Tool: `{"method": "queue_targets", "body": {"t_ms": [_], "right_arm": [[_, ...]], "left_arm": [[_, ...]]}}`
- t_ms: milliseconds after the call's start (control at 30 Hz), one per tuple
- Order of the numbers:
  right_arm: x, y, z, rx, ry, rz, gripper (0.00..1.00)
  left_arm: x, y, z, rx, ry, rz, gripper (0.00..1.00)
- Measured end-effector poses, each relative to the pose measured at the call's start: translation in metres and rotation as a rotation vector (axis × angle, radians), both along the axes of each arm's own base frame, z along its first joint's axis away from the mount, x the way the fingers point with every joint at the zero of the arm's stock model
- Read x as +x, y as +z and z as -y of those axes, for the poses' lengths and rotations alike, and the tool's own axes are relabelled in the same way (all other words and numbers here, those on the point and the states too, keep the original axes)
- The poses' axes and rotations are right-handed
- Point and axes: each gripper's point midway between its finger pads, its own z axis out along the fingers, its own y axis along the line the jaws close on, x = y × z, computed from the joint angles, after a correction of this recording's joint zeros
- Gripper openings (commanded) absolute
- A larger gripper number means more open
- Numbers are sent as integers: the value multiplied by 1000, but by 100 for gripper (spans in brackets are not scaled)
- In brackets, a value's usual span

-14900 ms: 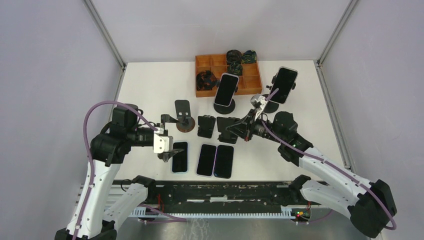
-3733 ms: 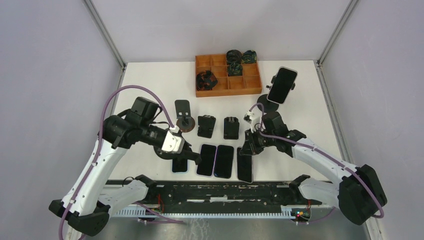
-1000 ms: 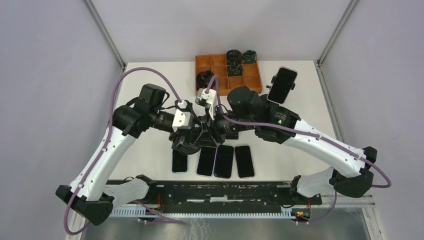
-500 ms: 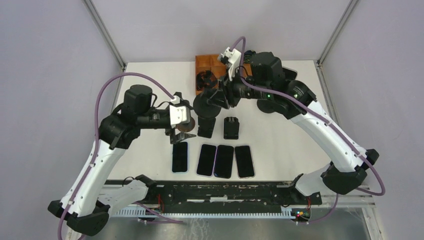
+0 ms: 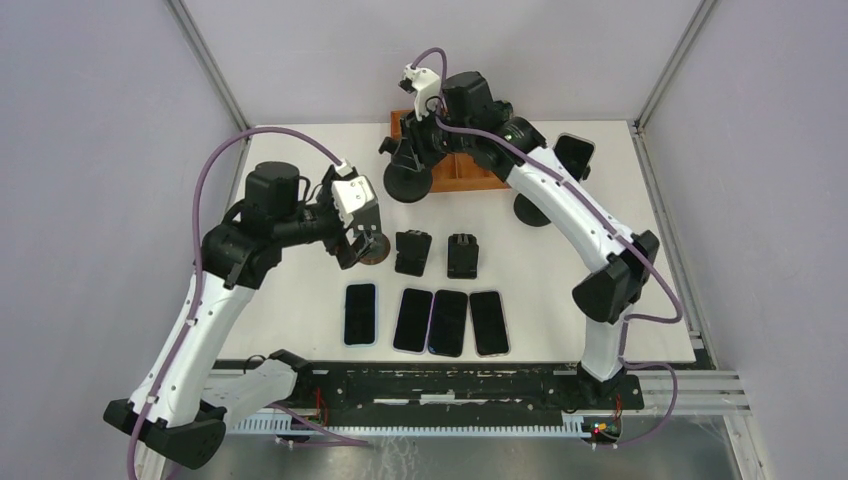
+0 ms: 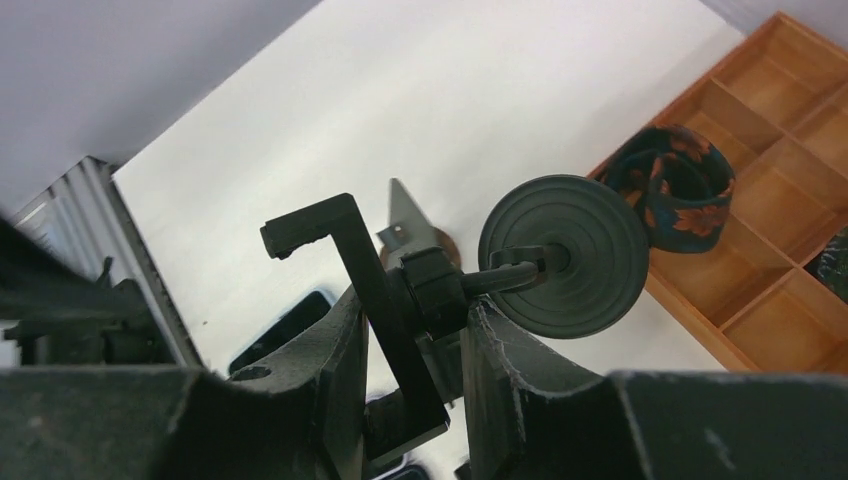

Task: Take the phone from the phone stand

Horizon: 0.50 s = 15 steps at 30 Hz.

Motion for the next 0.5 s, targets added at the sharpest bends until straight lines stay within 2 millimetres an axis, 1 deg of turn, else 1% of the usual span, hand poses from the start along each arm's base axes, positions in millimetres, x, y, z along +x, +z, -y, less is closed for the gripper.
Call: {"method": "queue_targets", "body": {"t_ms": [100, 200, 233, 300, 500], "right_arm": [[28, -31, -1, -24, -34, -43, 0], [46, -54, 2, -35, -60, -81, 0], [49, -61, 2, -38, -63, -95, 0], [49, -69, 2, -40, -60, -111, 0], [45, -80, -10, -13, -20, -156, 0]], "left_arm": [[-2, -6, -1, -2, 5, -15, 100], [-4, -12, -2, 2, 5, -23, 100], [-5, -14, -2, 3, 5, -26, 100], [-7, -15, -3, 3, 5, -26, 100], [-11, -14, -3, -5, -4, -18, 100]]}}
